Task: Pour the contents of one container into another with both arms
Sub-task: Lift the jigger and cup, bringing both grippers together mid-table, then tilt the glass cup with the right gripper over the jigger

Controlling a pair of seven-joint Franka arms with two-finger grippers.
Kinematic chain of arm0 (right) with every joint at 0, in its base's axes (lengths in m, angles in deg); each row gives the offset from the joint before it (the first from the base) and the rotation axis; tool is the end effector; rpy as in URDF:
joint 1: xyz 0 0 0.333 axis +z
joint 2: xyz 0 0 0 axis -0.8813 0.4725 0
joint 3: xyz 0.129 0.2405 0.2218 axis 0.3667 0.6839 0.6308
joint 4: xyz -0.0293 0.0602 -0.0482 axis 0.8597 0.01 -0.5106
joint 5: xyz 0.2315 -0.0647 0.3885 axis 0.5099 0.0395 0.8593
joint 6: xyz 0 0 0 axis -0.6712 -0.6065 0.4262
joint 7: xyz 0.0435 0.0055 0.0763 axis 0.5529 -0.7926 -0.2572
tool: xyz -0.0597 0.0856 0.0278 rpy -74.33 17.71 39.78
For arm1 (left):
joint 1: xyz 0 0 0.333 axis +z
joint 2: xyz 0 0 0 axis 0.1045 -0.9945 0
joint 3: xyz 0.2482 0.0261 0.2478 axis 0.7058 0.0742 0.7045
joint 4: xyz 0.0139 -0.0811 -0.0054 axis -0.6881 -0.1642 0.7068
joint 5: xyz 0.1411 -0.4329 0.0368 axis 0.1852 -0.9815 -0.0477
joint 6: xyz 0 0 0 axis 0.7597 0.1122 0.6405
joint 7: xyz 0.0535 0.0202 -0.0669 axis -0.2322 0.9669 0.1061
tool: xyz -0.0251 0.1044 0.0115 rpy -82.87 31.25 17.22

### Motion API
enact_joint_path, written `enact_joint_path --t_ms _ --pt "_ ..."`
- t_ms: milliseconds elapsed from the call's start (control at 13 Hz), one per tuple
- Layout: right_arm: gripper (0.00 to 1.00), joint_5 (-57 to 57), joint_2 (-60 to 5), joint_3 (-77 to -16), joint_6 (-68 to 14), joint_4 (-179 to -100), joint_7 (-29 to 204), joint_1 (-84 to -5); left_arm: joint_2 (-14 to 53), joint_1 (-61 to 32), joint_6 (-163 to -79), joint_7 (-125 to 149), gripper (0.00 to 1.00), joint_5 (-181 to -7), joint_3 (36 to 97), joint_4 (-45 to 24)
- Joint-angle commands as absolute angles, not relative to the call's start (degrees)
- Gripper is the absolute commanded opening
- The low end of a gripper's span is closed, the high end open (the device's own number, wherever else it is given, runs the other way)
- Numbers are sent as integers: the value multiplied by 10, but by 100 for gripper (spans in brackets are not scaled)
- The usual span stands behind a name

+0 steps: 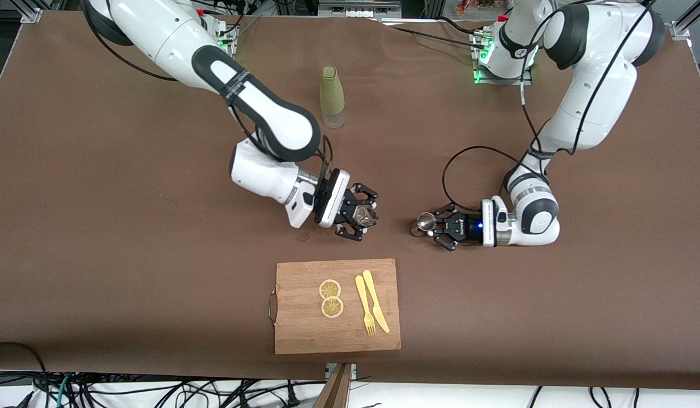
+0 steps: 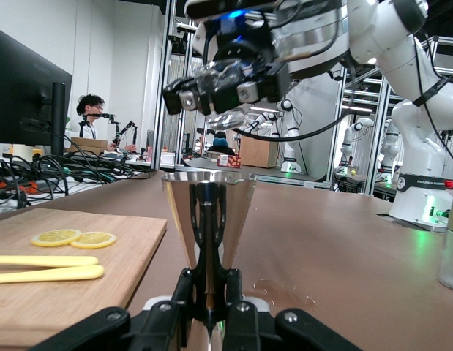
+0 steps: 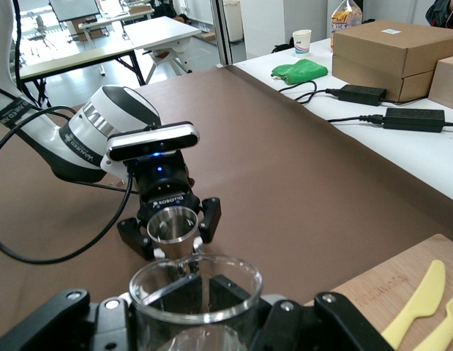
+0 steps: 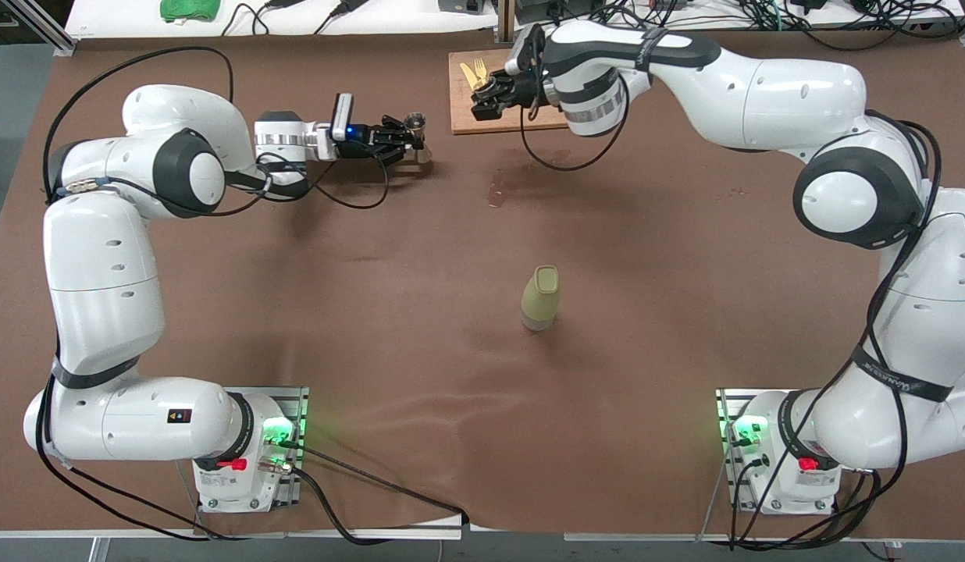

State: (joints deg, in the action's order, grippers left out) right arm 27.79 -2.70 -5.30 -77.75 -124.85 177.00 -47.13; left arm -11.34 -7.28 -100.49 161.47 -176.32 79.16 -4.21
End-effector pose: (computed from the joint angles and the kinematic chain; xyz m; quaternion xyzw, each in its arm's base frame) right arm 0.6468 0.5138 0.2673 -0.7289 -0.4651 -0.3758 0.3334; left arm 0.6806 -0.1745 0.0400 0.5267 -0.4707 0.4712 0.5282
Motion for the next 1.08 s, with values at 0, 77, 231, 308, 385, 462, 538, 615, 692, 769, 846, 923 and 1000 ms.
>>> enact_joint_path --t_ms 0,77,231,308,385,462,538,615,692,769,846,923,1000 --pt "0 252 -45 -63 -812 -1260 1758 -450 -110 -102 -1030 1637 0 -1806 790 -49" --pt "0 238 -44 -64 -831 -1260 1759 -445 -114 -112 -1030 1637 0 -1820 790 -48" --pt "0 219 -40 -64 -863 -1261 1760 -434 -114 -130 -1042 1637 0 -1836 790 -48" --pt "0 216 -40 -66 -875 -1262 1762 -432 -114 -139 -1049 1637 0 -1840 790 -47" --pt "0 209 -40 -77 -876 -1262 1762 -424 -114 -145 -1055 1637 0 -1848 790 -47" --pt "0 189 -40 -98 -877 -1262 1760 -410 -115 -153 -1056 1636 0 -1849 790 -46" --pt "0 182 -40 -112 -877 -1261 1761 -400 -119 -157 -1056 1631 0 -1851 790 -36" --pt "0 180 -40 -114 -877 -1262 1767 -399 -122 -160 -1056 1631 0 -1851 790 -32" --pt "0 170 -40 -117 -877 -1263 1787 -399 -123 -165 -1056 1630 0 -1852 790 -32" --pt "0 166 -40 -117 -877 -1263 1800 -400 -123 -165 -1057 1630 0 -1851 790 -32" --pt "0 163 -40 -121 -876 -1264 1810 -399 -123 -165 -1062 1630 0 -1850 790 -27" --pt "0 147 -39 -131 -874 -1265 1825 -399 -124 -167 -1063 1629 0 -1850 790 -24" --pt "0 137 -40 -132 -872 -1266 1837 -398 -126 -171 -1063 1629 0 -1851 790 -24"
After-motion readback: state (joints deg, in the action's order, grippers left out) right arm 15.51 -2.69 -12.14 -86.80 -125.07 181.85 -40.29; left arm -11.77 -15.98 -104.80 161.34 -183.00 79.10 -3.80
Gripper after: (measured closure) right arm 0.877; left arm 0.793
